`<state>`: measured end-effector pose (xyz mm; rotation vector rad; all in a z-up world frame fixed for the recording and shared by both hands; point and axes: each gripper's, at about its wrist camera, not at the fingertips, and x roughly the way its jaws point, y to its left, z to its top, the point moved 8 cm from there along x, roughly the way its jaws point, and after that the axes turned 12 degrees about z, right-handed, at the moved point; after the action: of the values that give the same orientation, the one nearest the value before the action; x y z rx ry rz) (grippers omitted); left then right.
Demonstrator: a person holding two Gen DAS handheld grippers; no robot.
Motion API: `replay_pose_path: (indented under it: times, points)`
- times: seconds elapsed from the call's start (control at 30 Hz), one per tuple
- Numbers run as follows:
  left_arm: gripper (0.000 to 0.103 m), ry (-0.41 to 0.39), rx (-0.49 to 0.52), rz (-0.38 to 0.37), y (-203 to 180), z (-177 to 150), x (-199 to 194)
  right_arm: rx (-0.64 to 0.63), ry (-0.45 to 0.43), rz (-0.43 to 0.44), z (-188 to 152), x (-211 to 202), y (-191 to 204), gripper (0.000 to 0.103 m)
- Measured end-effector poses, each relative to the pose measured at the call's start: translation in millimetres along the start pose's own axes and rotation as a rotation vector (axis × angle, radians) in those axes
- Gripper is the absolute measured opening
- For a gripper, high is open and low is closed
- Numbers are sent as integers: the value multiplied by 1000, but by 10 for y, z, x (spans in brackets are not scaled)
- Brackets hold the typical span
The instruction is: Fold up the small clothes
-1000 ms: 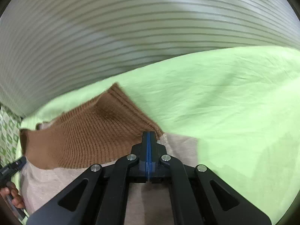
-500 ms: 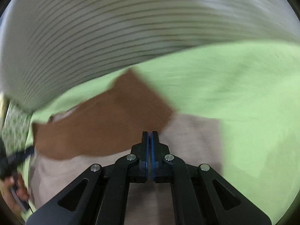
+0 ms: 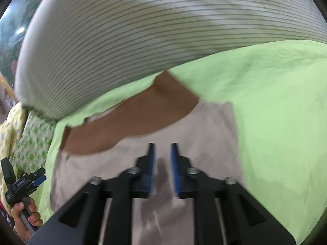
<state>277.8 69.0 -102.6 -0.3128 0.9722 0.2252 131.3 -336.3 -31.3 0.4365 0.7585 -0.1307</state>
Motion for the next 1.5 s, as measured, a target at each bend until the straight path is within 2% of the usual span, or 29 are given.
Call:
replay_pose_path:
  times: [0.03, 0.17, 0.27, 0.43, 0.6, 0.67, 0.83, 0.97, 1.03, 1.13, 1.33, 1.37, 1.43, 1.5]
  points:
    - [75, 16, -8, 2, 42, -129, -52, -6, 1, 9, -72, -24, 73, 48]
    - [75, 81, -19, 35, 166, -557, -161, -33, 28, 34, -373, 76, 435, 48]
    - [76, 118, -59, 40, 233, -820, -174, -23, 33, 44, -598, 43, 539, 48]
    - [78, 161, -117, 36, 304, -1049, -108, -2, 62, 59, -904, -21, 669, 48]
    - [78, 193, -204, -30, 218, -1020, 49, -1, 86, 64, -1066, -70, 752, 48]
    - [78, 212, -240, -35, 208, -1000, 138, -5, 89, 63, -1086, -81, 755, 48]
    - [78, 225, -383, -95, 189, -894, 295, -34, 88, 40, -1033, -60, 724, 48]
    - [78, 212, -440, -112, 167, -830, 357, -59, 90, 30, -934, 27, 708, 47]
    - [78, 205, -457, -114, 161, -807, 378, -71, 92, 39, -868, 97, 719, 35]
    - [78, 191, -458, -111, 132, -783, 394, -102, 114, 67, -732, 310, 778, 22]
    - [76, 161, -447, -91, 85, -755, 414, -141, 149, 91, -524, 744, 888, 19]
    - [74, 156, -441, -88, 57, -743, 424, -146, 153, 94, -495, 803, 902, 19]
    - [63, 148, -421, -78, 31, -734, 443, -162, 167, 91, -462, 922, 912, 19]
    - [44, 148, -407, -89, 12, -729, 462, -168, 189, 80, -467, 1014, 888, 17]
